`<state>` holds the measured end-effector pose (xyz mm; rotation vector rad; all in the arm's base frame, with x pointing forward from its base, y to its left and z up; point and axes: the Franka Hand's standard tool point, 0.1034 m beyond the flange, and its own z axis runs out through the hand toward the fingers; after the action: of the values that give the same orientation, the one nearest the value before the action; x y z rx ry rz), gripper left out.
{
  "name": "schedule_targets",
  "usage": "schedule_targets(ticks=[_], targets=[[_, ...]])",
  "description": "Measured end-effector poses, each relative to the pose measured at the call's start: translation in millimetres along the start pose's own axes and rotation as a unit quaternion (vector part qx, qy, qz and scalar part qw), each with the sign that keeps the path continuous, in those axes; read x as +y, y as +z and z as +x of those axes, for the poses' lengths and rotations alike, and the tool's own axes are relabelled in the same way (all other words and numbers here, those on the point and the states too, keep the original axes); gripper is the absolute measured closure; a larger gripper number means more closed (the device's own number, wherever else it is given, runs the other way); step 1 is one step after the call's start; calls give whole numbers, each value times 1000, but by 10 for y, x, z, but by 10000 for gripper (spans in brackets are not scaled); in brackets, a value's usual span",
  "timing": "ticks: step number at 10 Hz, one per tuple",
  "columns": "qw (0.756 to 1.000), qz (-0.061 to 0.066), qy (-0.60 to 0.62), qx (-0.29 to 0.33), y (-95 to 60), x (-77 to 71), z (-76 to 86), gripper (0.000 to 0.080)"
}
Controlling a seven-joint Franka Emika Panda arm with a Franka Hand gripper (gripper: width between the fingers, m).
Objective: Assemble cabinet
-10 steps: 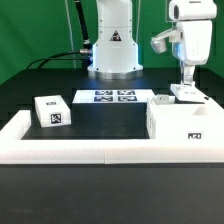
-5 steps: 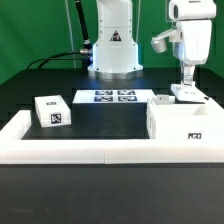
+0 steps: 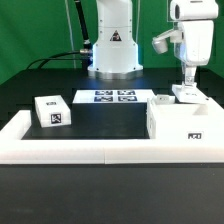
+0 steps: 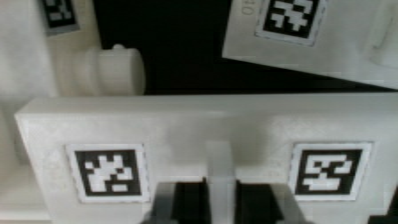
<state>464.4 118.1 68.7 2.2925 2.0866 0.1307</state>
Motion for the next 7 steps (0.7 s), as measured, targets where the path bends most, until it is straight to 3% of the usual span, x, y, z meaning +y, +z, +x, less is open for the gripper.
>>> schedule_targets(ticks=[4,5,7], targets=[[1000,2,1,0,16,-3,1,732],[1000,11,2,-4,51,69,19,732],[999,30,1,-17,65,78,2,732]])
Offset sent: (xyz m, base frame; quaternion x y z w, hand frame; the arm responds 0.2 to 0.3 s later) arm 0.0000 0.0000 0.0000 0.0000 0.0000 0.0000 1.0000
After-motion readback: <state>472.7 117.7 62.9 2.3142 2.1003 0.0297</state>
